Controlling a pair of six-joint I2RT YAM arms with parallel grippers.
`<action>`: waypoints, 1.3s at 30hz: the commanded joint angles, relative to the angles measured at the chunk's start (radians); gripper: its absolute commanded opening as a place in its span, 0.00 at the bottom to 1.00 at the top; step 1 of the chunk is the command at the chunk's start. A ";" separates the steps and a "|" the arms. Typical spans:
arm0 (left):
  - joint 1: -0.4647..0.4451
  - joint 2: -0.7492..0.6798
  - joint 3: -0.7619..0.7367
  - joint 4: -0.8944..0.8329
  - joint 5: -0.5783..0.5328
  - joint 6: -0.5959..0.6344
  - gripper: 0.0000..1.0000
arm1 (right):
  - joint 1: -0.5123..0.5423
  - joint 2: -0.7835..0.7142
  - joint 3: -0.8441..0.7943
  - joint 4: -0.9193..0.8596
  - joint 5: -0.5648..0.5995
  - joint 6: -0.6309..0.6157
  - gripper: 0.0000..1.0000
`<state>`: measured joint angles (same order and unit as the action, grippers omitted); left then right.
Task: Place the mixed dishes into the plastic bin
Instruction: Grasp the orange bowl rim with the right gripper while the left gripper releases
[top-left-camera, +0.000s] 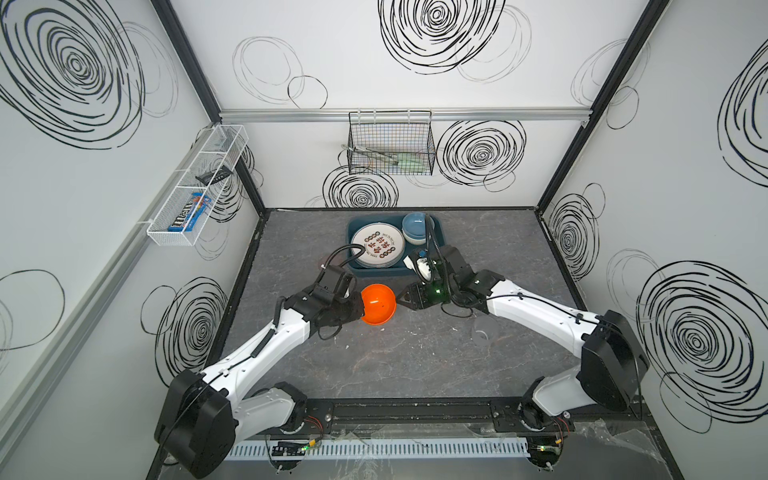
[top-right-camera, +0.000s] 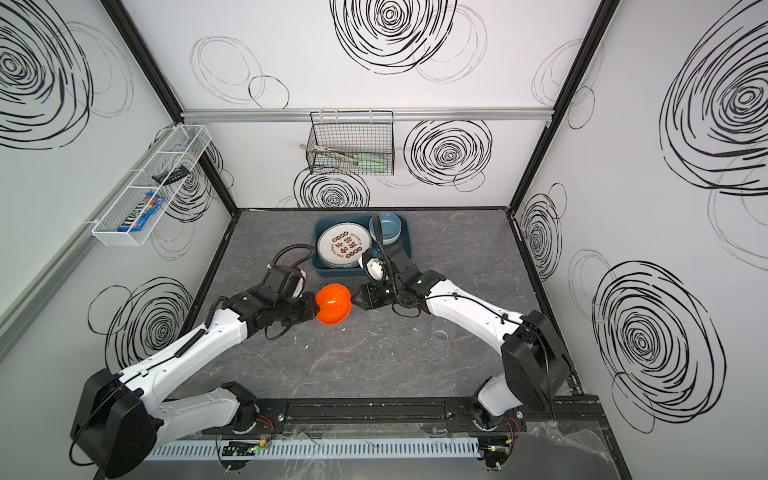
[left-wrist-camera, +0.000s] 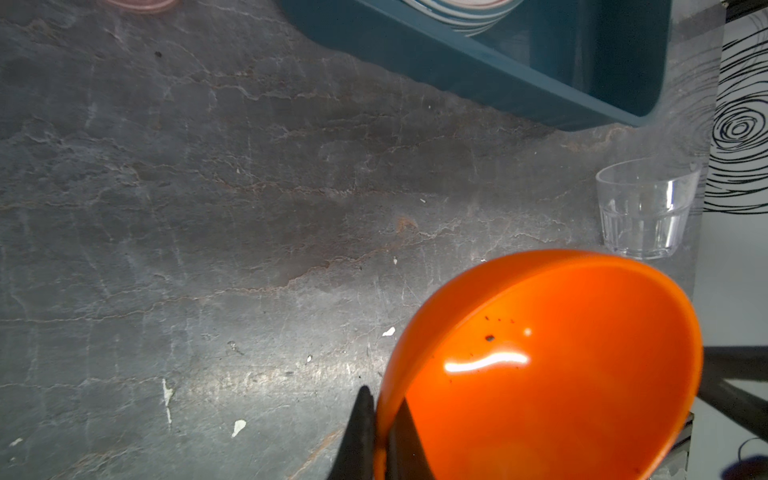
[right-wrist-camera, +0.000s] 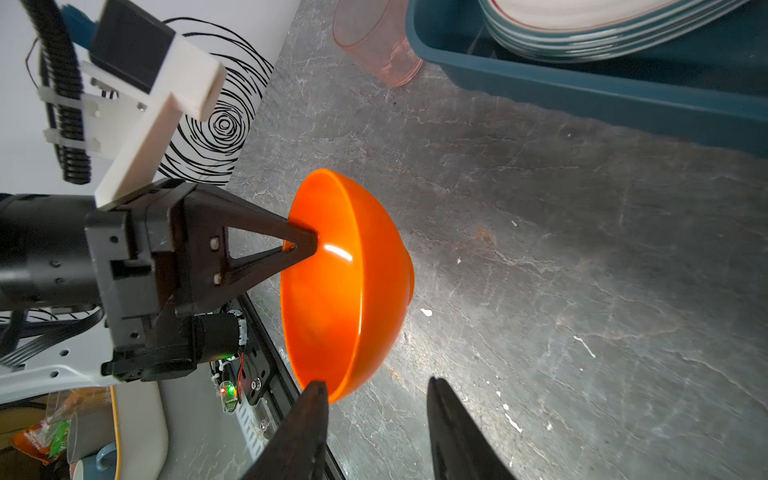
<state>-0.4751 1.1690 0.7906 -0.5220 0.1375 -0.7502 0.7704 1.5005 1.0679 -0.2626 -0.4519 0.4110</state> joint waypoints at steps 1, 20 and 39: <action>-0.018 0.007 0.040 0.030 -0.012 -0.017 0.04 | 0.012 0.019 0.041 -0.008 0.013 0.018 0.43; -0.054 0.015 0.076 0.025 -0.030 -0.035 0.10 | 0.027 0.132 0.126 -0.113 0.103 0.019 0.19; -0.017 -0.088 0.078 -0.019 -0.033 -0.049 0.49 | -0.131 0.109 0.183 -0.206 0.186 -0.018 0.06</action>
<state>-0.5137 1.1133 0.8616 -0.5205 0.1249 -0.7933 0.6964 1.6478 1.1973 -0.4274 -0.3012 0.4145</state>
